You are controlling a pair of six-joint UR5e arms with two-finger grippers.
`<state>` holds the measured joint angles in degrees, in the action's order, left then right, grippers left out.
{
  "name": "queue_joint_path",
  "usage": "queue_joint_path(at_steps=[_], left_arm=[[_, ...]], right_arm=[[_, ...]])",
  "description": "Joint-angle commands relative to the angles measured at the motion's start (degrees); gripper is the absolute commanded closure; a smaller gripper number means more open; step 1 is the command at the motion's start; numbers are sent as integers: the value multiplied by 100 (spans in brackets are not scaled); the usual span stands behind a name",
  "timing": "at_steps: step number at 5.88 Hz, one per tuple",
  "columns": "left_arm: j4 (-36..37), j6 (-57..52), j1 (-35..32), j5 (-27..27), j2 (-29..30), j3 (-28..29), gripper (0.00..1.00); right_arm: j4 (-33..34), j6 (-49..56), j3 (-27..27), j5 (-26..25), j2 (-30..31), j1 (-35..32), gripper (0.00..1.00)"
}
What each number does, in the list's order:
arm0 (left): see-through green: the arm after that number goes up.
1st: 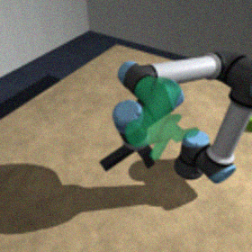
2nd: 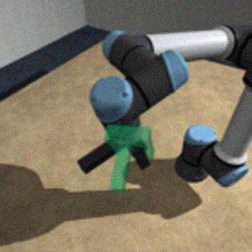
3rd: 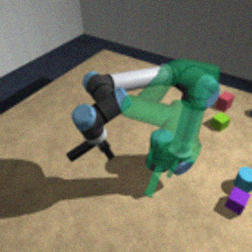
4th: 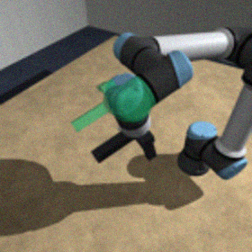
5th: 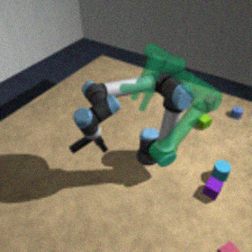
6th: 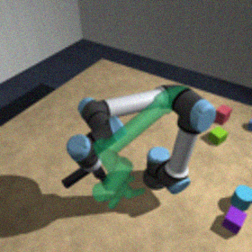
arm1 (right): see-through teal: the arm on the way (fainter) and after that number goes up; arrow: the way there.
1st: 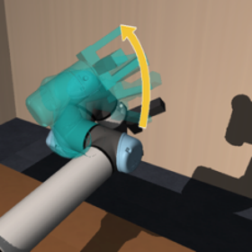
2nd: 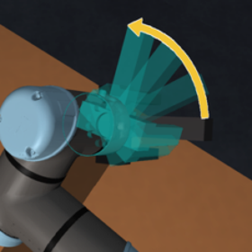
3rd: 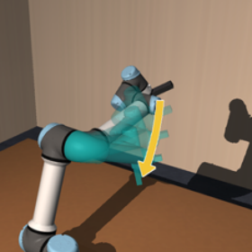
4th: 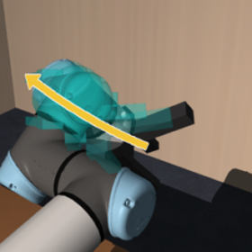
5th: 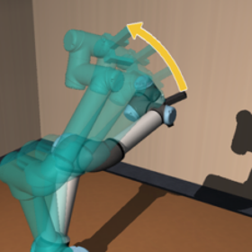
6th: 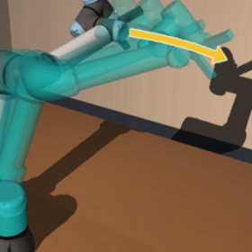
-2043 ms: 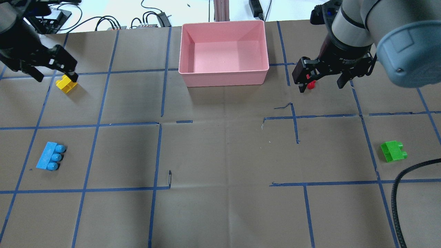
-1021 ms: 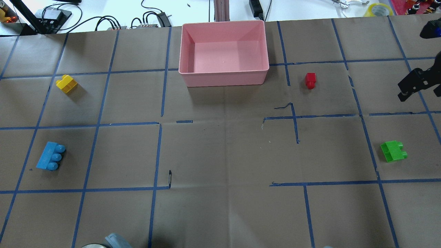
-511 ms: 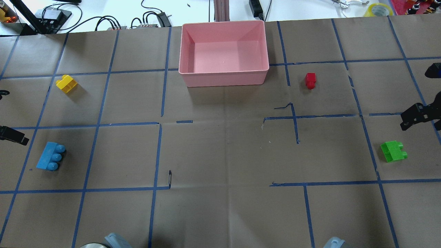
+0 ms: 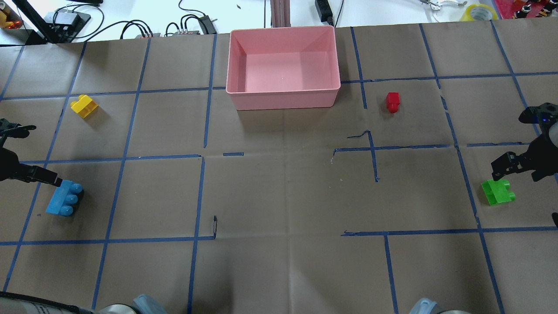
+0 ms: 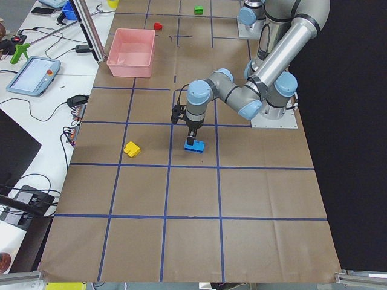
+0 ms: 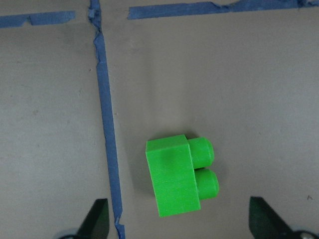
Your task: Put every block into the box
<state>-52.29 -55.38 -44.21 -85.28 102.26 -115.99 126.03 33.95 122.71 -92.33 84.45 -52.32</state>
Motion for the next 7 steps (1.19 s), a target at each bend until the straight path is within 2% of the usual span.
queue_joint_path(at_steps=[1, 3, 6, 7], left_arm=[[314, 9, 0, 98, 276, -177, 1], [711, -61, 9, 99, 522, -301, 1], [677, -79, 9, 37, 558, -336, 1], [685, -113, 9, 46, 558, -336, 7]], right_arm=[[385, 24, 129, -4, -331, 2, 3], [736, 32, 322, -48, -473, 2, 4], [747, 146, 341, -188, -508, 107, 3], [747, 173, 341, -180, -517, 108, 3]])
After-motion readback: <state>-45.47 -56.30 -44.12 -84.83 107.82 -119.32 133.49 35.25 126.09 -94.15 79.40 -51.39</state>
